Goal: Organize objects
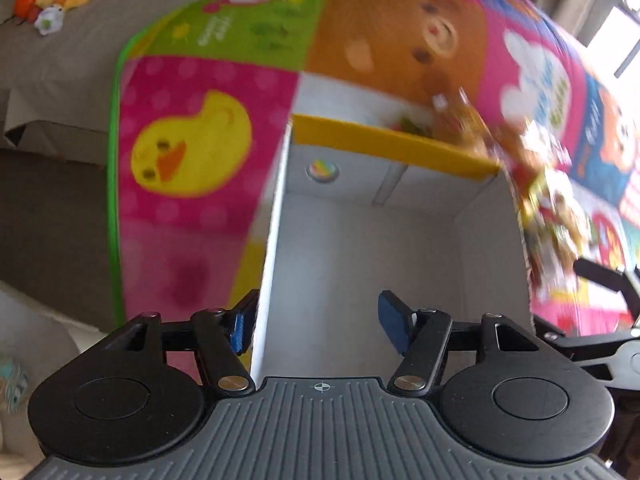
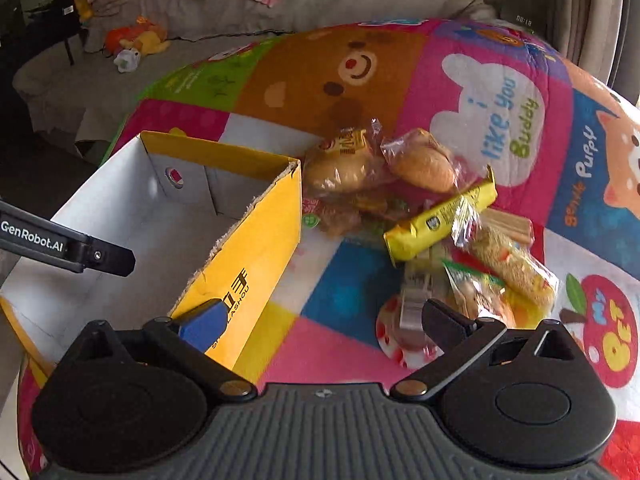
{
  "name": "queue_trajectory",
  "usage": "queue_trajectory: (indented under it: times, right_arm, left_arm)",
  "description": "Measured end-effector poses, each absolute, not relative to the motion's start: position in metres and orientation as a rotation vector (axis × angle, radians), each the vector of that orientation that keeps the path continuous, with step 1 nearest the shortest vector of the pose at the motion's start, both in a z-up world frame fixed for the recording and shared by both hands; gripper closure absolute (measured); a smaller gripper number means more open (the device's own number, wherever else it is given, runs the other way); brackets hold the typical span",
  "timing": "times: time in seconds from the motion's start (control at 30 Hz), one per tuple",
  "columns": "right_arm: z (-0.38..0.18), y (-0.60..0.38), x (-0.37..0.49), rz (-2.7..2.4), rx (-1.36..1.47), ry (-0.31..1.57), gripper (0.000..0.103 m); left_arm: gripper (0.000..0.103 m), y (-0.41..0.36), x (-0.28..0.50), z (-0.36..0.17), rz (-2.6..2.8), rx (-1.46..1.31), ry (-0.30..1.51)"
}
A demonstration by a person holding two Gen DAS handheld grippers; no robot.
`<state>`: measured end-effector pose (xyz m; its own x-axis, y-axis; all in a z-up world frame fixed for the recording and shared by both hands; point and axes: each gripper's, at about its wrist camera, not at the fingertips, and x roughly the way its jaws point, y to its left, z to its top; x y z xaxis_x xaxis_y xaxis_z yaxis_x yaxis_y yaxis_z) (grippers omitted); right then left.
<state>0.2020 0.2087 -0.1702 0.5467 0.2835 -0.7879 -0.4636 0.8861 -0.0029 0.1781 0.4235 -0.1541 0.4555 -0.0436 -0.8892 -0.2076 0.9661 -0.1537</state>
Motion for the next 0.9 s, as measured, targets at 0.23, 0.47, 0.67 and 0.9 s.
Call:
queue_trajectory:
  times: [0.23, 0.47, 0.67, 0.9]
  right_arm:
    - [-0.170, 0.249, 0.249, 0.411, -0.168, 0.850, 0.000]
    - [-0.166, 0.261, 0.267, 0.422, -0.141, 0.806, 0.000]
    - [-0.174, 0.231, 0.284, 0.381, -0.177, 0.817, 0.000]
    - [-0.188, 0.162, 0.285, 0.267, -0.134, 0.822, 0.000]
  left_arm:
    - [0.030, 0.447, 0.219, -0.160, 0.161, -0.305, 1.102]
    - [0.020, 0.448, 0.225, -0.170, 0.143, -0.307, 1.123]
    - [0.020, 0.425, 0.269, -0.166, 0.106, -0.283, 1.109]
    - [0.009, 0.346, 0.302, -0.165, -0.021, -0.171, 1.092]
